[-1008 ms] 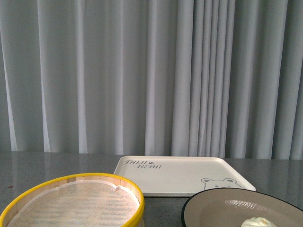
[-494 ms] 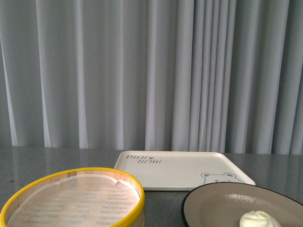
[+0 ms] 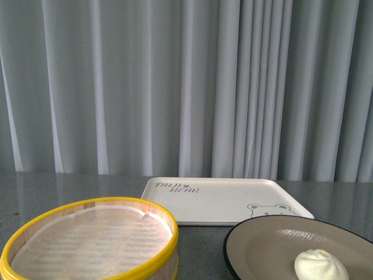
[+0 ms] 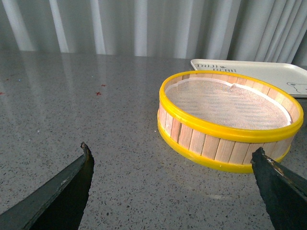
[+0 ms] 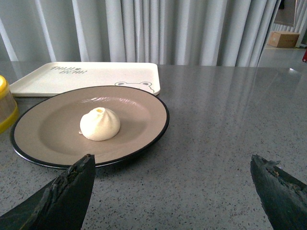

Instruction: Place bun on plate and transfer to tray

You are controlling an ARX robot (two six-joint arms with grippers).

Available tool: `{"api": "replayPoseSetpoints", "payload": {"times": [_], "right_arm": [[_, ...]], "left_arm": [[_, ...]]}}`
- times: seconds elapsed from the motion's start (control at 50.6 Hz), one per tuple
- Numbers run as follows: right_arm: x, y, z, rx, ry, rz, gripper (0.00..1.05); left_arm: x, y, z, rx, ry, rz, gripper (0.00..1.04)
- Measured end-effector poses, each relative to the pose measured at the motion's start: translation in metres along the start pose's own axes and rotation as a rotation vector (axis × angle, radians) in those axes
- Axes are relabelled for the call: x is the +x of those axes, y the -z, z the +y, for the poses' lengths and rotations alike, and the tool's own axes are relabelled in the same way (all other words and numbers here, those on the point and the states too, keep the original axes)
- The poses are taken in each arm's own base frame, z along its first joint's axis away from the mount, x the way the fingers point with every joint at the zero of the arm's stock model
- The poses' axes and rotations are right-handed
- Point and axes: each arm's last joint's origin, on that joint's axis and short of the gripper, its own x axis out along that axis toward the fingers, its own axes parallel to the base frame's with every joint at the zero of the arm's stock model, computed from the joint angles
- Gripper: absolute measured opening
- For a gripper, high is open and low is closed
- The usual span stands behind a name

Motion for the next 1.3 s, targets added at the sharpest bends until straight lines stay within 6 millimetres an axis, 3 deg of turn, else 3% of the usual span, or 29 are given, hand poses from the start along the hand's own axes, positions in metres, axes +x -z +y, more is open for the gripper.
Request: {"api": "replayPoseSetpoints", "payload": {"times": [0.138, 0.217, 0.277, 0.356, 0.415, 0.514, 0.672, 0.909, 1.087, 1.305], "right_arm": [[0.000, 0.000, 0.000, 0.006, 0.005, 0.003, 0.96], [0.000, -0.002, 0.000, 0.132, 0.144, 0.167, 0.96], [0.004, -0.008, -0.001, 0.195, 0.230, 0.226, 0.96], [0.015, -0.024, -0.003, 0.198, 0.217, 0.248, 0.96], [0.026, -0.047, -0.005, 0.071, 0.144, 0.241, 0.96], [0.038, -0.065, -0.003, -0.253, -0.071, 0.313, 0.96], [0.046, -0.061, 0.000, -0.800, -0.379, 0.462, 0.96], [0.063, -0.050, 0.005, -1.306, -0.603, 0.415, 0.96], [0.088, -0.042, 0.009, -1.481, -0.718, 0.330, 0.96], [0.113, -0.041, 0.018, -1.554, -0.752, 0.257, 0.96]], "left_arm": [[0.000, 0.000, 0.000, 0.000, 0.000, 0.000, 0.98], [0.000, 0.000, 0.000, 0.000, 0.000, 0.000, 0.98], [0.000, 0.000, 0.000, 0.000, 0.000, 0.000, 0.98], [0.000, 0.000, 0.000, 0.000, 0.000, 0.000, 0.98], [0.000, 0.000, 0.000, 0.000, 0.000, 0.000, 0.98], [0.000, 0.000, 0.000, 0.000, 0.000, -0.001, 0.98], [0.000, 0.000, 0.000, 0.000, 0.000, -0.001, 0.98], [0.000, 0.000, 0.000, 0.000, 0.000, -0.001, 0.98], [0.000, 0.000, 0.000, 0.000, 0.000, -0.001, 0.98], [0.000, 0.000, 0.000, 0.000, 0.000, -0.001, 0.98]]}}
